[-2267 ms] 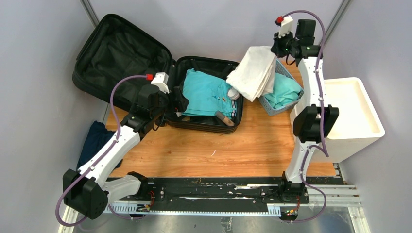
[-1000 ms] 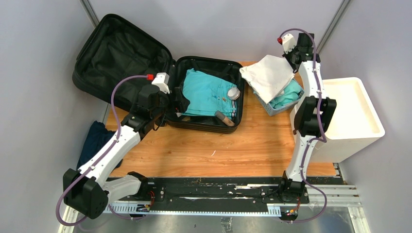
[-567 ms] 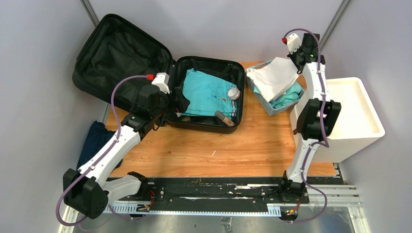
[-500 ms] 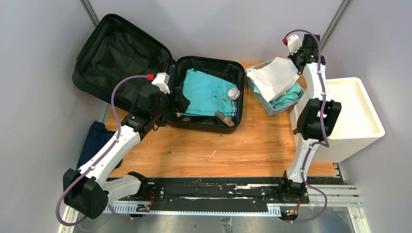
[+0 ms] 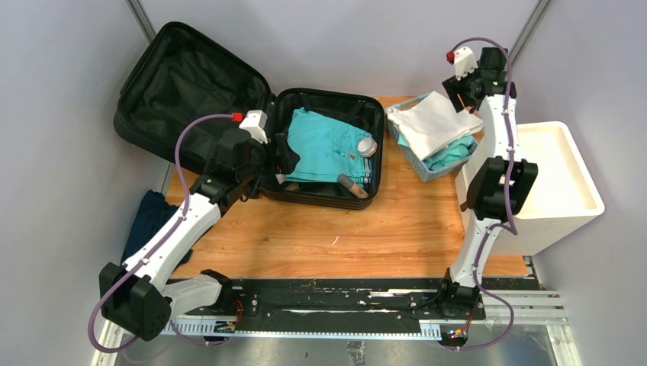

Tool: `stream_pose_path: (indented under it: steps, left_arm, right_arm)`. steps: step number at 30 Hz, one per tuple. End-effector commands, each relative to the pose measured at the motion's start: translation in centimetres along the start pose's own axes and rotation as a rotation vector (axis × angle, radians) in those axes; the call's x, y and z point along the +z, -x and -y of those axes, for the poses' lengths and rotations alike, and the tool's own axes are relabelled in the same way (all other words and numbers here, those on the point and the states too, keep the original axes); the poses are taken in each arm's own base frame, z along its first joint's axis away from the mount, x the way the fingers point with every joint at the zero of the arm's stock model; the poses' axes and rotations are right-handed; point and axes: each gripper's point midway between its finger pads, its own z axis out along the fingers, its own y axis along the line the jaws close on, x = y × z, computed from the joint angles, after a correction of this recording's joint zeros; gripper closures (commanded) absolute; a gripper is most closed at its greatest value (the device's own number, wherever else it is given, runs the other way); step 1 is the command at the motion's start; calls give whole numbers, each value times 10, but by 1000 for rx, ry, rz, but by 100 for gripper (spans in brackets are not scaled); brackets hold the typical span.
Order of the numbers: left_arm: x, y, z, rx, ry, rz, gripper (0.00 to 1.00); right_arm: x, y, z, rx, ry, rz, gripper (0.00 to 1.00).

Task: Open, take out, and arrange the luggage
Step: Place the clothes in the bin, then pick up the clothes from the luggage.

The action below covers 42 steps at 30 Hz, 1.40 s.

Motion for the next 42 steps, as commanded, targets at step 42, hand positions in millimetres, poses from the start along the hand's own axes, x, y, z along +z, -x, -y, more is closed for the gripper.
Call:
stream_pose_path:
  steps: [42]
  left_arm:
    - [139, -54, -53, -107, 325, -506, 33]
  right_arm:
    - [-125, 74, -300, 286, 1253, 304, 27]
